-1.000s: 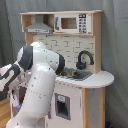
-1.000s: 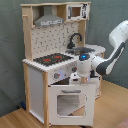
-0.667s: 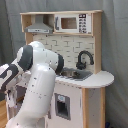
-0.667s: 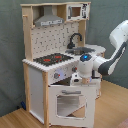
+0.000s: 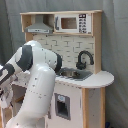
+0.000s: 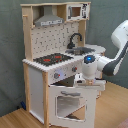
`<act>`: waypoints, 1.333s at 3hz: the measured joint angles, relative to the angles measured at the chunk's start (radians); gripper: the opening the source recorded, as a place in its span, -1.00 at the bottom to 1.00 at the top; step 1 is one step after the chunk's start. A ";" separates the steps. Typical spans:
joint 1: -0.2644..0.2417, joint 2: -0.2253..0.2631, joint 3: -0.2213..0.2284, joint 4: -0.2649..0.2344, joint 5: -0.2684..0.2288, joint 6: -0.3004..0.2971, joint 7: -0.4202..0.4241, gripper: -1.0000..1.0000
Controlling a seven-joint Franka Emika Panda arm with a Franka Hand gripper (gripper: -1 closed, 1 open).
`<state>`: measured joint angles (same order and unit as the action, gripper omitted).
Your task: Play with the kitchen
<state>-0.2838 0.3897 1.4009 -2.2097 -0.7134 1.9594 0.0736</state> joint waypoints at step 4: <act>-0.037 -0.078 0.049 0.014 0.000 -0.024 0.162 1.00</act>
